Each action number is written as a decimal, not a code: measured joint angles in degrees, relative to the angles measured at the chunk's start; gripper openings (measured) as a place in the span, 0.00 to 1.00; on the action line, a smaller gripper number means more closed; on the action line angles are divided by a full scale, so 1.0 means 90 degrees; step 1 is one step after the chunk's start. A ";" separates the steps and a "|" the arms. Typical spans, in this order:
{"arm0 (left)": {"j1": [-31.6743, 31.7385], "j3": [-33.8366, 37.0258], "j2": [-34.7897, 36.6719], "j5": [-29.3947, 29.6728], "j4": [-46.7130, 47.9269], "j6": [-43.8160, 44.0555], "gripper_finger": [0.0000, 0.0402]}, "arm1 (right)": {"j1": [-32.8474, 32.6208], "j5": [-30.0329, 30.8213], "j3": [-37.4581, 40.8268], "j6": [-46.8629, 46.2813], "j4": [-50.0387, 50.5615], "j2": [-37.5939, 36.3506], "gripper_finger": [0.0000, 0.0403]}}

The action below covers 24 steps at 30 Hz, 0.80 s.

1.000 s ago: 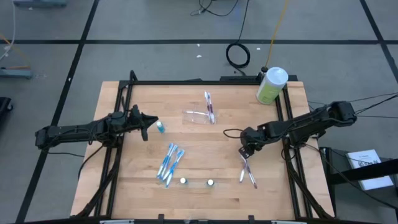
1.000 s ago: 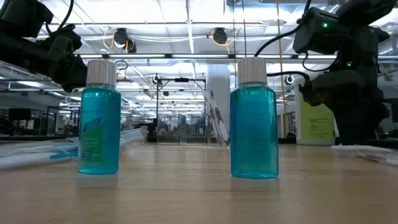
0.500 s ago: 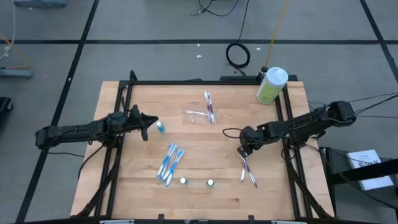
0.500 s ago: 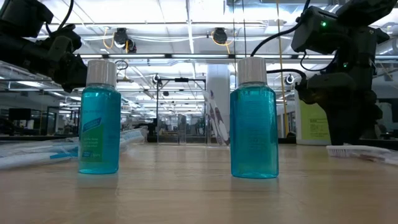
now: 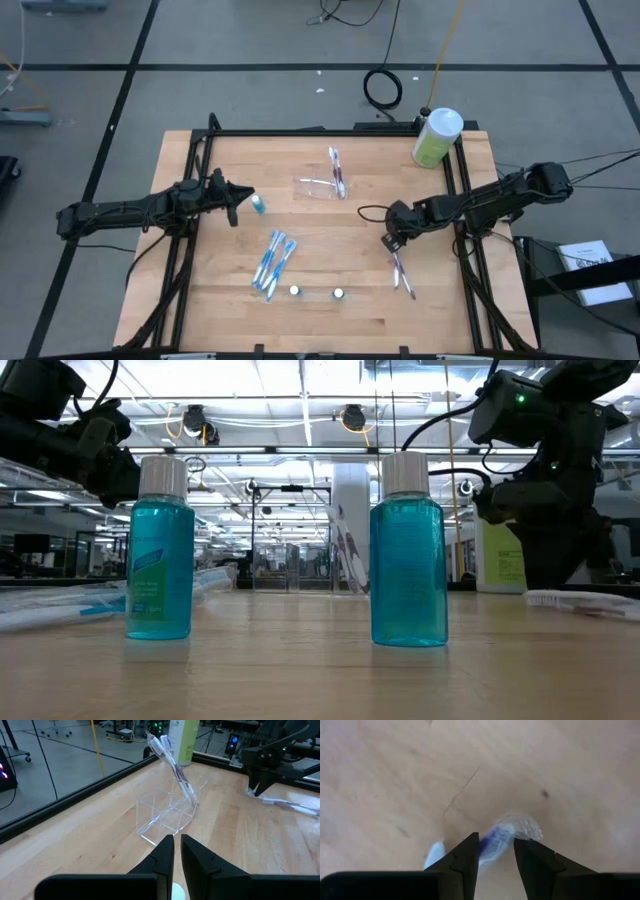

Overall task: Pick & Place toothbrushing station
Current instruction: Put the violet toothbrush into the transparent organizer

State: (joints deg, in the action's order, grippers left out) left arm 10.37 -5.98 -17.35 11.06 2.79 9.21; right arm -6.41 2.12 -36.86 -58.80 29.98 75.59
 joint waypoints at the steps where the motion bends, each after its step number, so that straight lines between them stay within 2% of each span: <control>1: 0.0000 -0.0002 -0.0002 0.0002 0.0000 0.0000 0.09 | 0.0009 0.0114 0.0000 0.0025 -0.0001 0.0000 0.27; 13: 0.0000 -0.0002 -0.0002 0.0001 0.0000 0.0001 0.09 | 0.0487 0.1276 0.0000 0.0884 -0.0318 0.0000 0.21; 24: -0.0001 -0.0002 -0.0001 -0.0001 0.0000 0.0002 0.09 | 0.0736 0.1435 0.0000 0.1233 -0.0520 0.0000 0.23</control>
State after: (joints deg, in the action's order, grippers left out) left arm 10.37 -6.00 -17.36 11.05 2.79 9.23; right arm 0.21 15.04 -36.86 -47.70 25.30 75.59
